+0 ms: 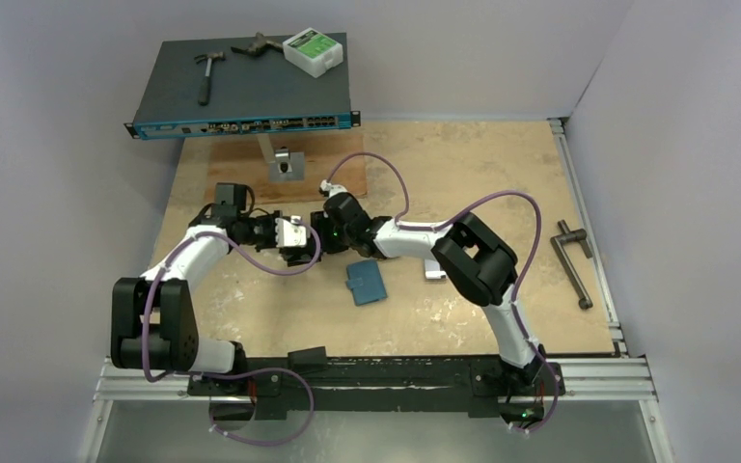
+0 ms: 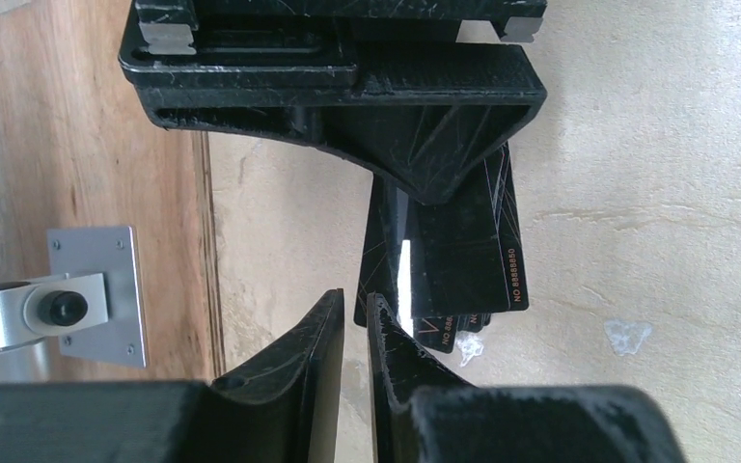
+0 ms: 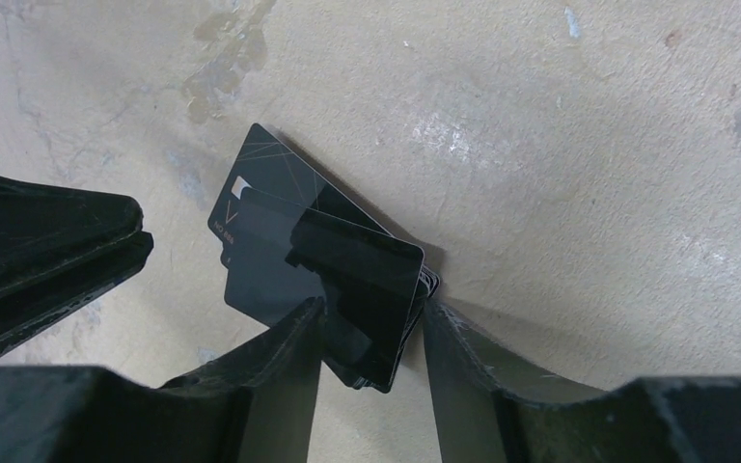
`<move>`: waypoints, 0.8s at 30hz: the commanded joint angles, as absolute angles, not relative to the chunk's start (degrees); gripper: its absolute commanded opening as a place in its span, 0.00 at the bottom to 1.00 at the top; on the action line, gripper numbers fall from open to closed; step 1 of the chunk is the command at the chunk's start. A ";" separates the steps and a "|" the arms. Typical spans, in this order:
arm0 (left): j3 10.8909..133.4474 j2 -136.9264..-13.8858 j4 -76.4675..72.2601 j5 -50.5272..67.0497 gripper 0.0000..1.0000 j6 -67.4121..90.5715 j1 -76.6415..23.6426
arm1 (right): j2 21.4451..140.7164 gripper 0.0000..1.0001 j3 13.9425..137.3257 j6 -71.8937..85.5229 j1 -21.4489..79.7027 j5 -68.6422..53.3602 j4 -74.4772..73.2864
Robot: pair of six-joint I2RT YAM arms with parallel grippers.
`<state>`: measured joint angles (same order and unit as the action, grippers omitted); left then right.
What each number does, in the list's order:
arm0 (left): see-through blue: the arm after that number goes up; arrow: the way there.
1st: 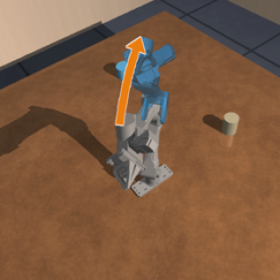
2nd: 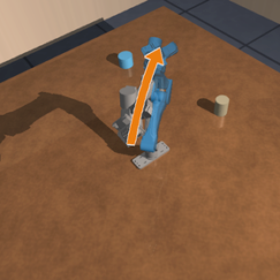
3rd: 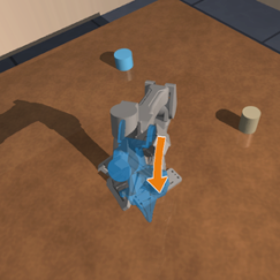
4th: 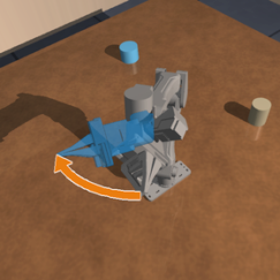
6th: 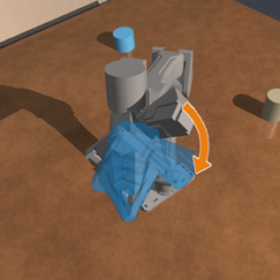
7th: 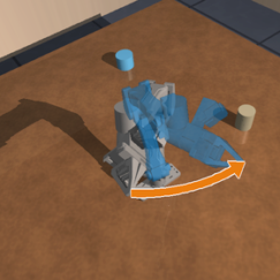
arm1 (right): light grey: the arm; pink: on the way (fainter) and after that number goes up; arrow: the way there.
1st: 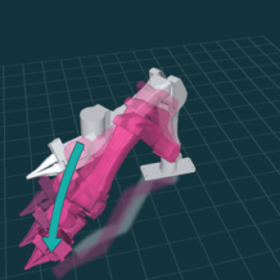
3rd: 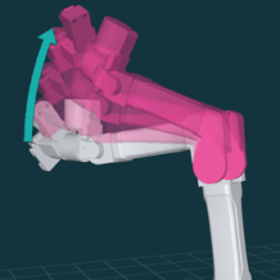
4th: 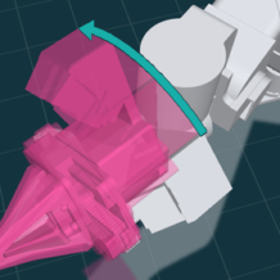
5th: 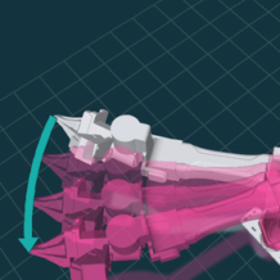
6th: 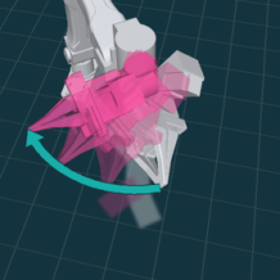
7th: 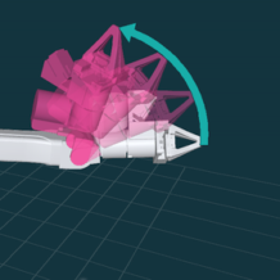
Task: Put the credit cards into the card holder
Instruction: Pick up the credit card from the storage box.
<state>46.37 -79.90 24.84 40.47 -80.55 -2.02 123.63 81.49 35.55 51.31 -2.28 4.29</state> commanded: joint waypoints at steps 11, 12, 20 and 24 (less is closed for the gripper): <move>47.86 -82.74 28.56 42.95 0.15 -88.75 -2.94 | 120.74 0.32 72.68 40.32 51.05 -0.38 3.31; 47.89 -83.05 28.83 42.59 0.14 -89.86 -3.09 | 120.37 0.32 72.23 40.53 50.88 -0.34 3.38; 48.01 -85.69 28.37 39.25 0.14 -95.61 -4.39 | 118.68 0.39 69.44 42.03 49.91 -3.90 7.42; 45.63 -85.96 26.84 36.51 0.14 -101.66 -4.42 | 119.83 0.50 69.56 44.46 49.82 -7.33 9.89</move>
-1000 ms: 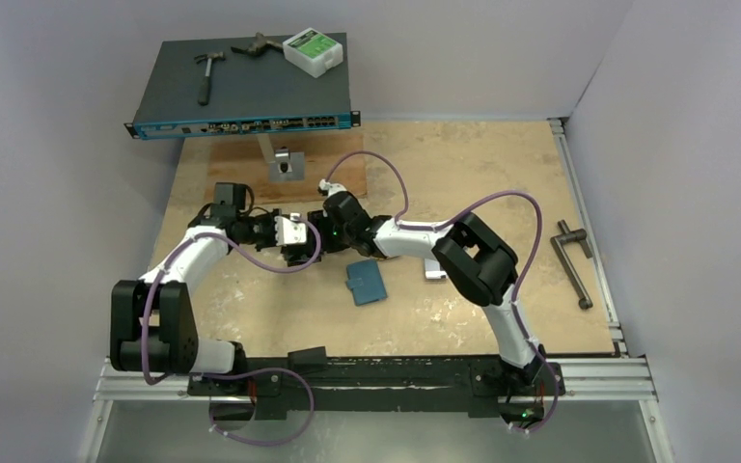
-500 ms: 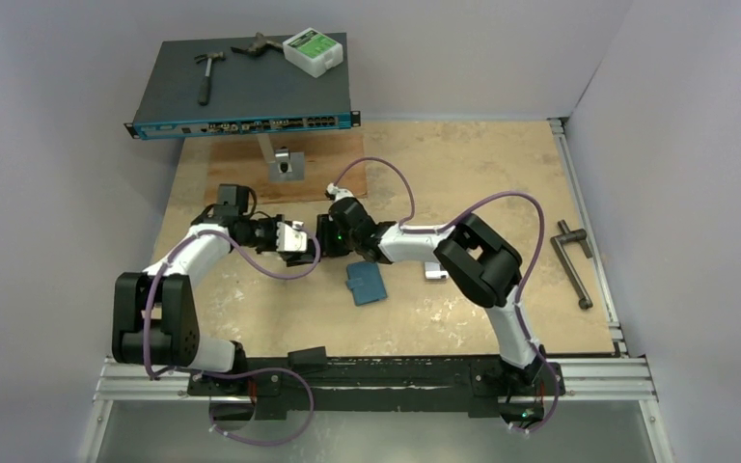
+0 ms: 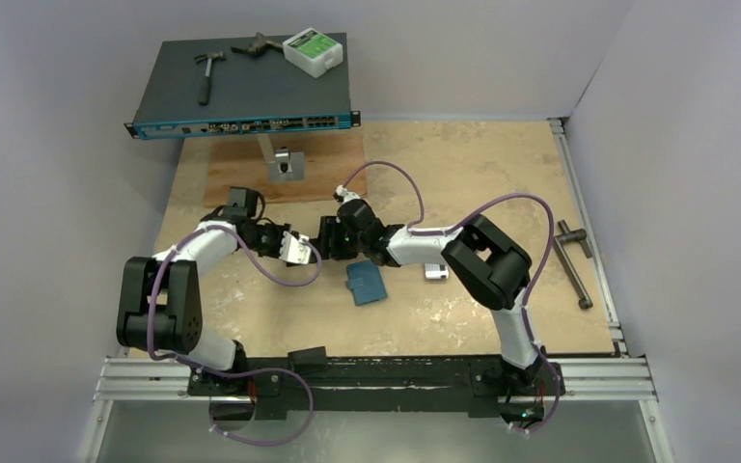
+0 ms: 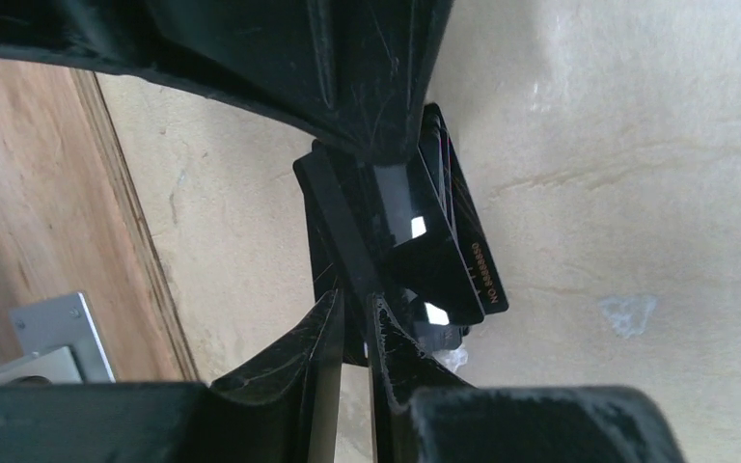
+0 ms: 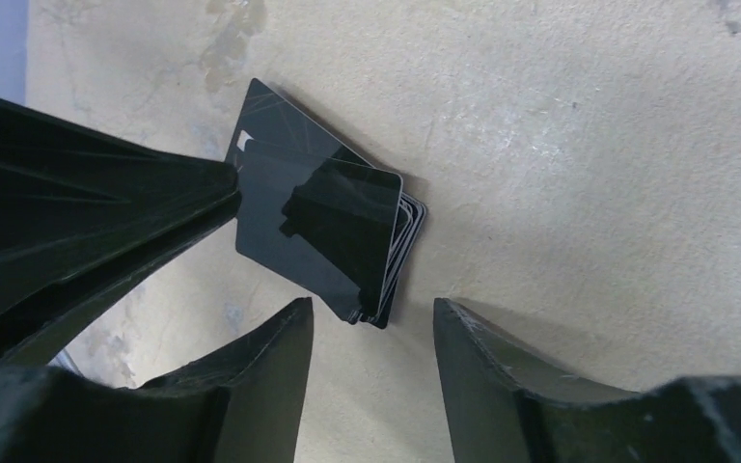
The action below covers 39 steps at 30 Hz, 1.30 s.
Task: Put the credit cards into the card holder
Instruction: Pick up the credit card from the storage box.
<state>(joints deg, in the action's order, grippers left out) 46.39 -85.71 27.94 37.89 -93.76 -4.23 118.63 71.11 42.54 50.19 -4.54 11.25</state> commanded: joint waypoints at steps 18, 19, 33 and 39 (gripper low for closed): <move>45.08 -88.82 23.90 32.01 0.14 -105.67 -3.94 | 121.66 0.54 70.13 46.60 49.83 -9.16 11.20; 45.12 -89.24 23.83 31.51 0.14 -105.80 -4.02 | 121.79 0.55 70.02 46.75 49.81 -9.34 11.35; 44.88 -88.48 27.62 29.44 0.14 -109.71 -5.75 | 122.17 0.57 65.81 52.22 48.67 -12.55 17.65; 46.61 -88.66 31.12 29.72 0.14 -111.05 -6.18 | 122.73 0.55 63.55 55.44 47.84 -14.81 22.46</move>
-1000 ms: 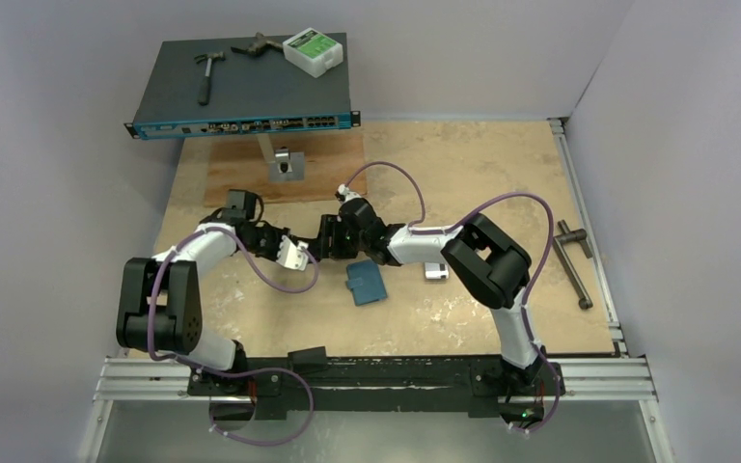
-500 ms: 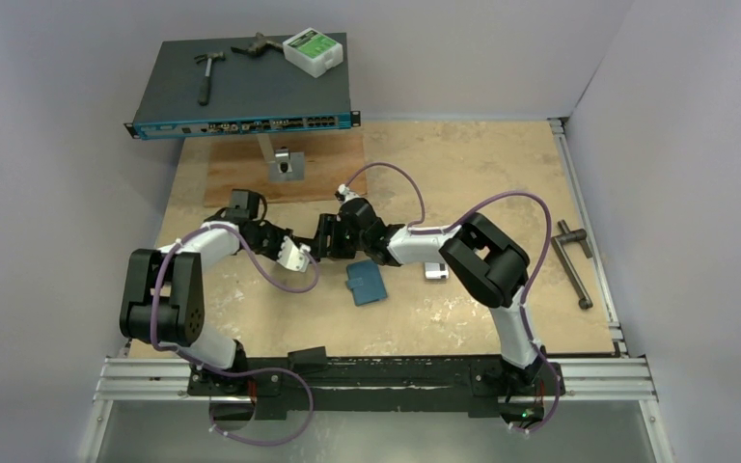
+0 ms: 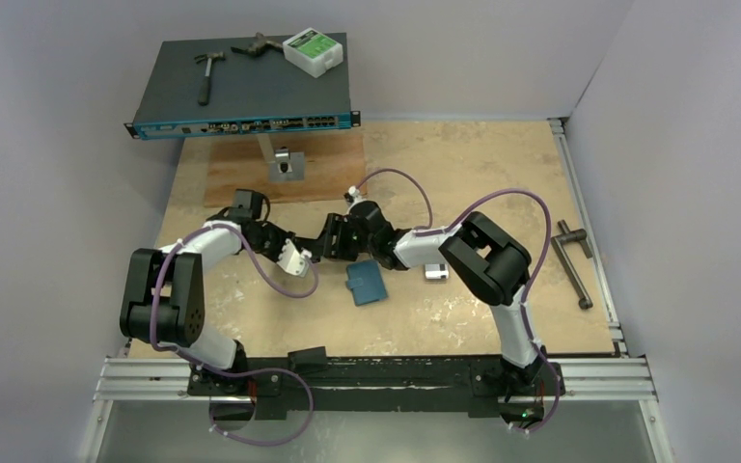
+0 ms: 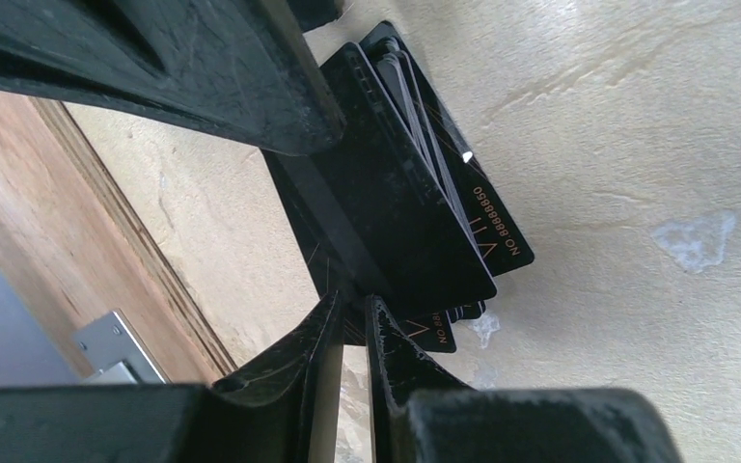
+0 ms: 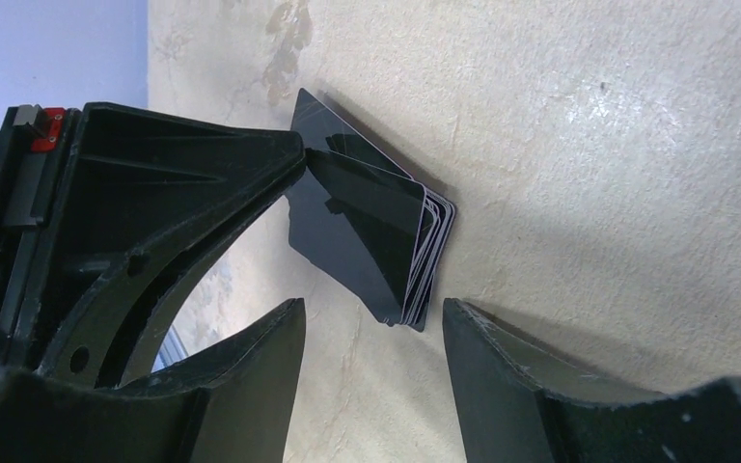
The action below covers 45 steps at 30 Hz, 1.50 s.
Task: Put the credit cards into the card holder
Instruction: Pick up the credit card from the storage box.
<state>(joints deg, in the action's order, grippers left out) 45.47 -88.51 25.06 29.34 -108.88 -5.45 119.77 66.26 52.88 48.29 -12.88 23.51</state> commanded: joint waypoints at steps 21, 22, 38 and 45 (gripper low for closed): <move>47.27 -87.74 33.99 31.20 0.14 -107.24 -8.09 | 125.71 0.22 64.16 58.85 47.71 -17.67 26.01; 47.24 -87.76 34.00 31.20 0.14 -107.17 -8.04 | 125.84 0.18 64.23 58.88 47.72 -17.67 25.97; 53.57 -84.86 40.15 35.72 0.31 -95.36 -7.13 | 120.33 0.00 59.65 58.17 46.41 -18.46 26.63; 60.49 -84.84 48.82 40.72 0.34 -89.91 -4.80 | 117.43 0.00 57.54 56.53 46.41 -19.34 29.69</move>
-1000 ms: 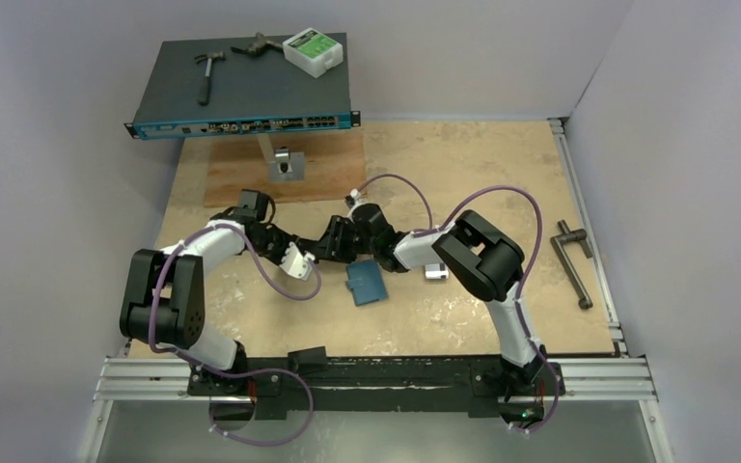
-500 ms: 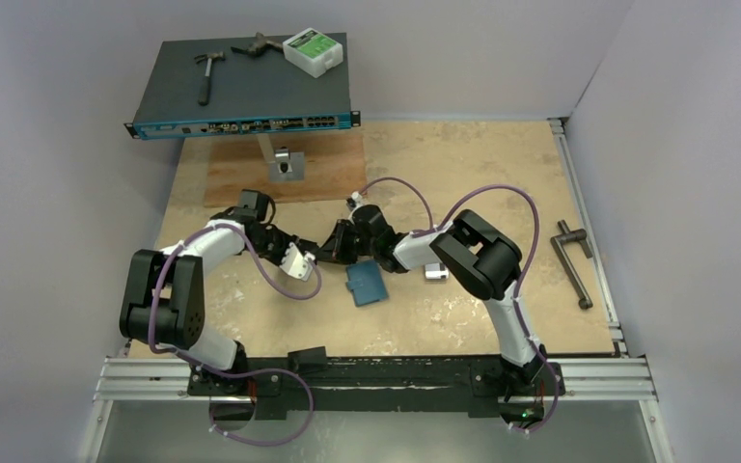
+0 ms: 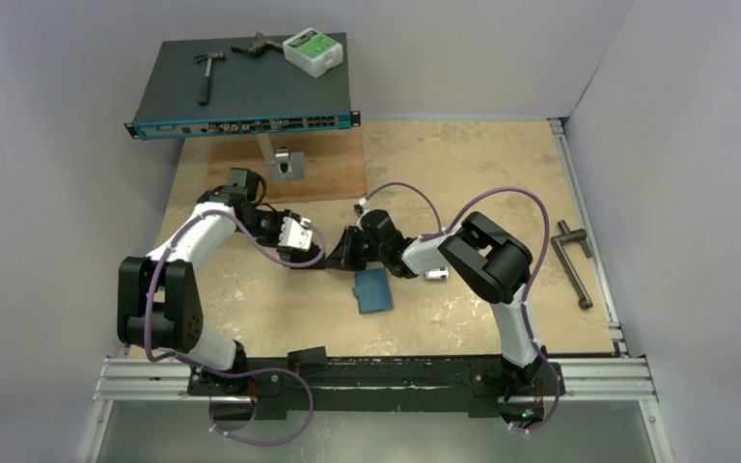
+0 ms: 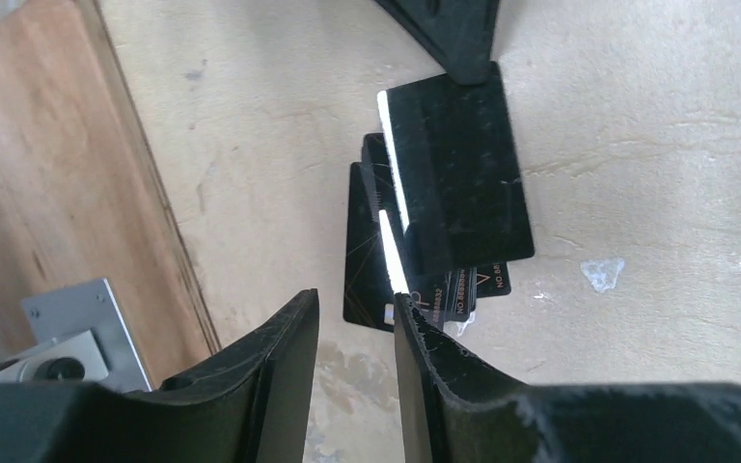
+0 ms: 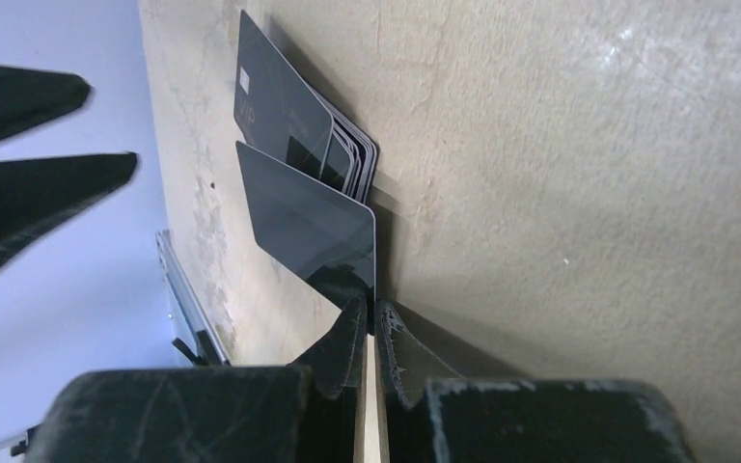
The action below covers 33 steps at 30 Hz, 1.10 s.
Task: Put the credit cards into the card holder
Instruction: Pick up the credit card from the storage box.
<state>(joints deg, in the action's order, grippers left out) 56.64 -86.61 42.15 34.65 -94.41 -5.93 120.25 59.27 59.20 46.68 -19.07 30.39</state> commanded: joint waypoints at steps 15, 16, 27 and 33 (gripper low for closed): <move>68.06 -90.44 57.53 48.80 0.43 -85.67 -5.04 | 113.24 0.00 55.78 54.27 45.82 -28.01 47.63; 68.78 -90.56 58.25 49.45 0.43 -85.42 -4.83 | 113.21 0.00 55.89 54.31 45.79 -29.18 48.32; 75.19 -92.43 70.84 52.30 0.44 -89.55 -1.52 | 106.80 0.00 56.36 44.36 45.70 -29.23 39.27; 75.13 -91.41 72.34 55.02 0.44 -89.49 -1.54 | 102.02 0.00 58.31 37.87 45.91 -28.22 30.40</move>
<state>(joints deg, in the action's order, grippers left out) 73.63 -92.03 68.69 49.43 -87.64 -1.78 105.93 55.90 44.86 45.95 -28.47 36.86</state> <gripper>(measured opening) 0.436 0.003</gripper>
